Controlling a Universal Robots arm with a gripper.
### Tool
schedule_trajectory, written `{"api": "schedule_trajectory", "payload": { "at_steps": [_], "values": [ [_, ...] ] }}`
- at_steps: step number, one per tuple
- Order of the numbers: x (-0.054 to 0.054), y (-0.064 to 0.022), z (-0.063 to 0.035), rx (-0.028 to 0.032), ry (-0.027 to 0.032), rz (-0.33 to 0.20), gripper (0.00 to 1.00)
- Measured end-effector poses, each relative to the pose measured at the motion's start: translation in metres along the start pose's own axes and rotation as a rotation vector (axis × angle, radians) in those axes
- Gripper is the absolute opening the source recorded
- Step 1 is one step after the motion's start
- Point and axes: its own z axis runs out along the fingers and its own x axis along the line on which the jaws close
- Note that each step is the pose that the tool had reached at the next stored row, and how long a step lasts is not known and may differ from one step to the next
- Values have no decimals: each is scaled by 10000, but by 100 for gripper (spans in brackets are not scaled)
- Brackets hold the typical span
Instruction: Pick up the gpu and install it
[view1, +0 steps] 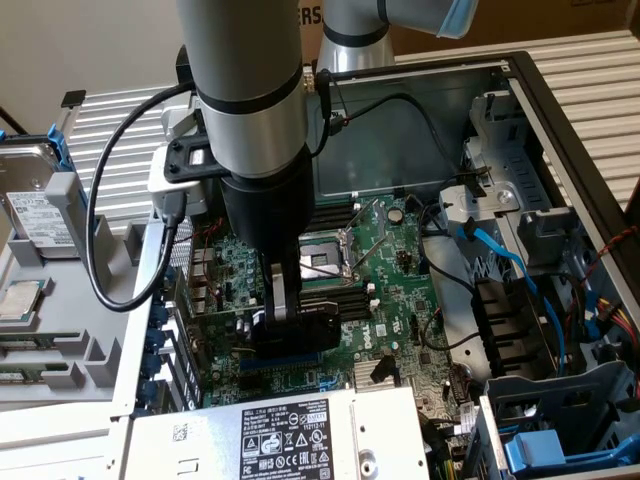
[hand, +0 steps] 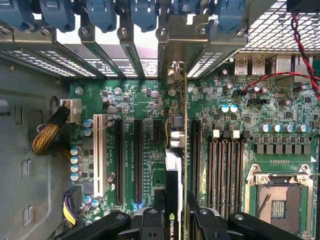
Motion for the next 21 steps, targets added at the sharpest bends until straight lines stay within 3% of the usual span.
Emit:
{"api": "schedule_trajectory", "payload": {
  "at_steps": [21],
  "values": [
    [-1,2,28,1,20,0,27]
  ]
}}
